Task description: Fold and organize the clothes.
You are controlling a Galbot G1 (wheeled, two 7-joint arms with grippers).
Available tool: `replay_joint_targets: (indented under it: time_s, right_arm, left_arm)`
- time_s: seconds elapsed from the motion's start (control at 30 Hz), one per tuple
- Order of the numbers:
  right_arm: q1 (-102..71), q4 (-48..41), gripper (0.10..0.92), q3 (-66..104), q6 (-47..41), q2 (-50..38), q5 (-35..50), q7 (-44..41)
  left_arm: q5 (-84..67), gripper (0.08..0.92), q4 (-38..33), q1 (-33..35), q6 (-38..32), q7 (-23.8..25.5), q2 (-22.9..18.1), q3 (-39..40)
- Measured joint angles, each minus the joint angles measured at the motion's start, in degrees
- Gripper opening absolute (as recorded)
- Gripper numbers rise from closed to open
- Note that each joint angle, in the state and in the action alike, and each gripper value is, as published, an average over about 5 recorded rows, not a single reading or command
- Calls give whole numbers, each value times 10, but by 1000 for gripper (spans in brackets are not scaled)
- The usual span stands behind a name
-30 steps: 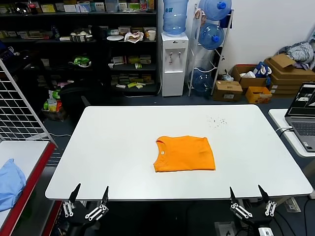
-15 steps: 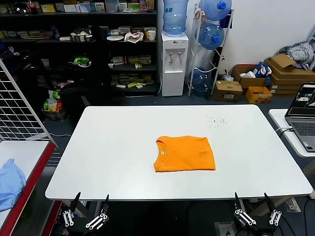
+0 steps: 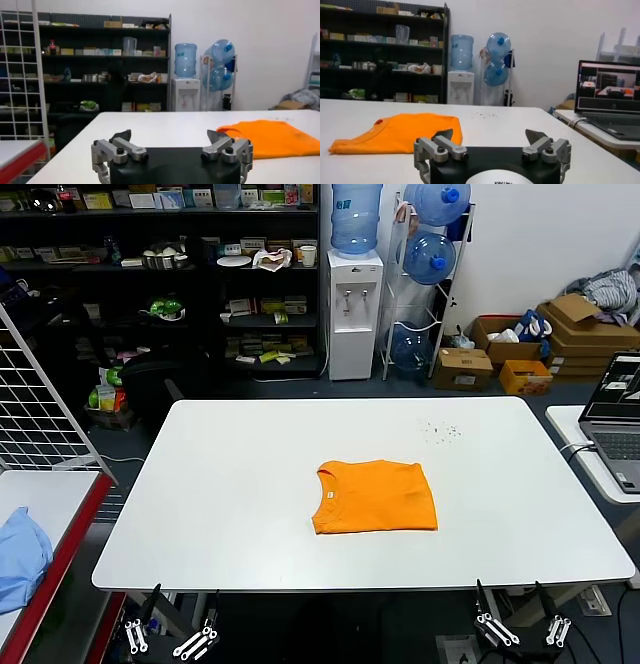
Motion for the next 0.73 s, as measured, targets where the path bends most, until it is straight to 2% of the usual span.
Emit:
replay_joint_targets:
  time_s: [0.73]
  right_arm:
    - [0, 0, 921, -12, -22, -12, 6, -13]
  left_arm:
    - [10, 921, -4, 8, 20, -8, -5, -5]
